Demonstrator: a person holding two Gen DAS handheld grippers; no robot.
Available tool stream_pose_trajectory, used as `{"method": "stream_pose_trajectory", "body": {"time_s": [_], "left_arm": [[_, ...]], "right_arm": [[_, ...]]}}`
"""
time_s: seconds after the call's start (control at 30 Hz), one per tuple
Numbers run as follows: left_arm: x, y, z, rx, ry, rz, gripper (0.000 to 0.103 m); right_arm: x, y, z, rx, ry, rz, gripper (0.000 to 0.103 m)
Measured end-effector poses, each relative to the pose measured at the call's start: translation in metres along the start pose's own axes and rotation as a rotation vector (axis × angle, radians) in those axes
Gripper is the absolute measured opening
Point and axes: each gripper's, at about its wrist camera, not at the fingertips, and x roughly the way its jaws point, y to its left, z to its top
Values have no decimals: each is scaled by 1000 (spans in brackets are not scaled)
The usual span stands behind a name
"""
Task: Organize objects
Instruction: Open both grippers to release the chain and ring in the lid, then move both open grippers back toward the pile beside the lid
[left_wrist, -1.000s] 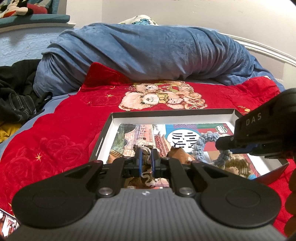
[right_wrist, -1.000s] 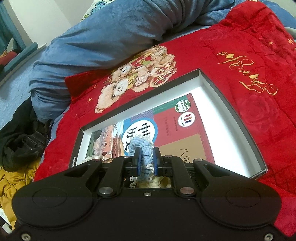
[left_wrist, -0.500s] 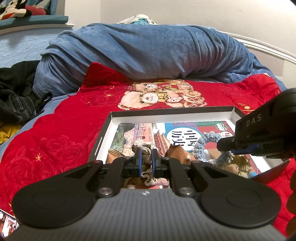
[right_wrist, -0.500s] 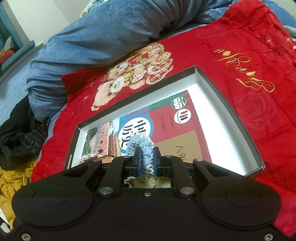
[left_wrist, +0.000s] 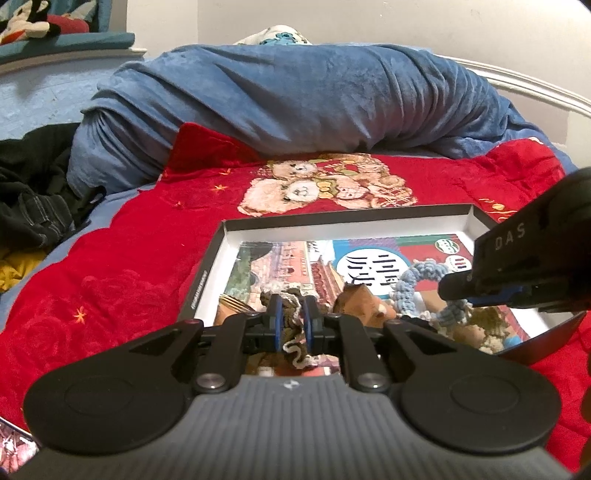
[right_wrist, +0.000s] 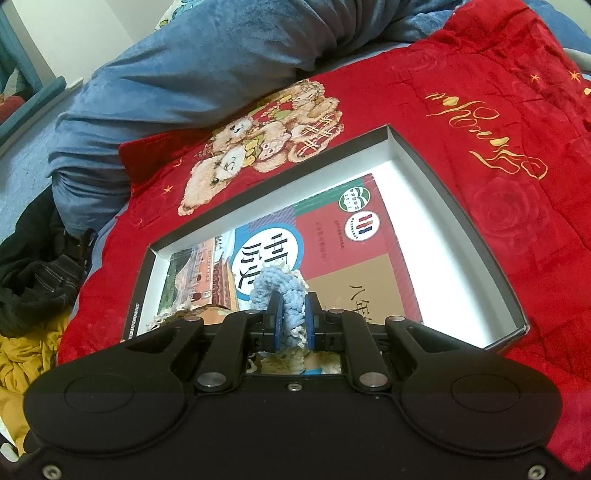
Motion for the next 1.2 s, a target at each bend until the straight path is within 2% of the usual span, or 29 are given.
{"method": "stream_pose_trajectory", "body": {"time_s": [0.03, 0.1, 0.17, 0.2, 0.23, 0.27, 0.3, 0.33, 0.4, 0.47, 0.63, 0.73, 0.83, 0.93, 1.07, 1.2], "left_arm": [[-1, 0, 0, 0, -5, 5, 23], [-2, -1, 0, 9, -13, 10, 42], [-4, -3, -3, 25, -37, 21, 56], [-6, -4, -4, 34, -58, 29, 68], [-9, -6, -6, 41, -82, 36, 78], [-13, -7, -7, 50, -109, 40, 82], [-18, -8, -7, 63, -139, 40, 85], [-23, -9, -8, 80, -171, 41, 87], [-35, -10, -11, 119, -241, 50, 90], [-43, -8, -13, 144, -287, 68, 95], [-69, 5, -15, 165, -307, 89, 101], [-93, 9, -17, 129, -312, 59, 103], [-115, 8, -20, 92, -286, 22, 103], [-132, 2, -33, 77, -228, 31, 103], [-140, -10, -48, 93, -148, -10, 103], [-130, -25, -57, 90, -44, -57, 103]], "right_arm": [[0, 0, 0, -1, 2, 0, 13], [1, 0, -1, 2, 10, 2, 16], [2, 0, 0, 3, 28, -7, 19], [2, 0, 0, 0, 38, 0, 20], [1, 0, -1, -2, 38, 6, 24], [0, 1, -1, -6, 36, 16, 34], [-2, 2, -1, -12, 35, 31, 39], [-5, 3, -1, -17, 33, 47, 45], [-11, 5, 0, -26, 29, 75, 50], [-18, 7, 1, -32, 27, 101, 62], [-45, 10, 1, -50, -12, 155, 79], [-65, 5, -2, -47, -41, 175, 81], [-78, -6, -7, -12, -50, 194, 81], [-81, -14, -19, -1, -16, 201, 81], [-76, -9, -39, -95, 48, 185, 81], [-78, 0, -53, -150, 86, 194, 80]]}}
